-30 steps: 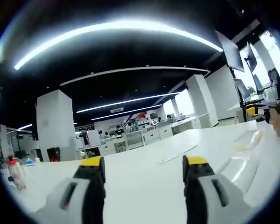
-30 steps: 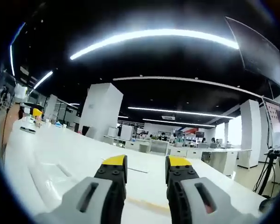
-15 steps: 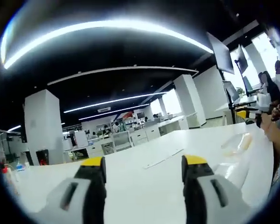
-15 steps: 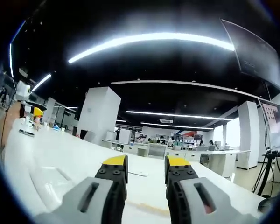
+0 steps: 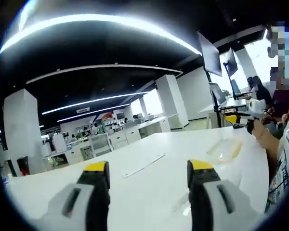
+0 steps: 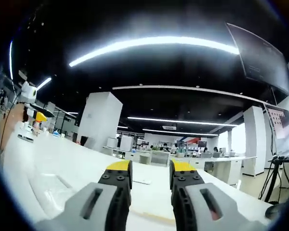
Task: Snap each plastic latch of the storage box into its locked position after aligning the lid with the box until every specified latch is closed and the lid sits flush.
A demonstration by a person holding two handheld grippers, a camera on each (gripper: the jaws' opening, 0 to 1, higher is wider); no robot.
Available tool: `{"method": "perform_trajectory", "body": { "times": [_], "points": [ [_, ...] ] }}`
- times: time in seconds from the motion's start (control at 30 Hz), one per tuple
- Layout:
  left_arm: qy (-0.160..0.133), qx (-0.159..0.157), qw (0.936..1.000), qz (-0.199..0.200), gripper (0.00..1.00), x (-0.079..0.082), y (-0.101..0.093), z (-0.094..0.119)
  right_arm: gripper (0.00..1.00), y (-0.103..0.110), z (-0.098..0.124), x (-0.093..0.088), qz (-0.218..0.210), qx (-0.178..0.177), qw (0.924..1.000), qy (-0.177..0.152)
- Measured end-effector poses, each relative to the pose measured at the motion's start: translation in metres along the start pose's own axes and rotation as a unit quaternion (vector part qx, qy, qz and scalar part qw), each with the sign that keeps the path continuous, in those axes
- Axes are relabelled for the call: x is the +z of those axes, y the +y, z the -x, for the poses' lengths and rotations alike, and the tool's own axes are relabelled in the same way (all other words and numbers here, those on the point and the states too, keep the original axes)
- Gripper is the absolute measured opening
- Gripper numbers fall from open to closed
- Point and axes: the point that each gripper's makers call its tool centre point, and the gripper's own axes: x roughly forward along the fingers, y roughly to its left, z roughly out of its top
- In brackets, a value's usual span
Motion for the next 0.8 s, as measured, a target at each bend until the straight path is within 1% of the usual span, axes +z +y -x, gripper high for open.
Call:
{"method": "perform_trajectory", "body": {
  "times": [0.03, 0.13, 0.4, 0.57, 0.8],
  "points": [
    [0.009, -0.014, 0.9999, 0.003, 0.65, -0.001, -0.005, -0.007, 0.31, 0.000, 0.000, 0.000, 0.000, -0.002, 1.0000, 0.000],
    [0.027, -0.032, 0.9991, -0.005, 0.65, -0.003, -0.011, -0.017, 0.31, -0.001, 0.000, -0.001, -0.002, -0.001, 1.0000, 0.003],
    [0.047, -0.066, 0.9965, -0.017, 0.65, 0.002, -0.023, -0.040, 0.30, -0.002, -0.001, -0.001, 0.001, -0.001, 1.0000, 0.002],
    [0.059, -0.102, 0.9926, -0.029, 0.64, 0.004, -0.040, -0.057, 0.30, -0.002, -0.002, -0.002, -0.001, 0.003, 1.0000, 0.003],
    [0.082, -0.137, 0.9865, -0.038, 0.64, -0.002, -0.064, -0.077, 0.30, 0.001, -0.003, -0.002, 0.002, 0.008, 1.0000, 0.000]
  ]
}}
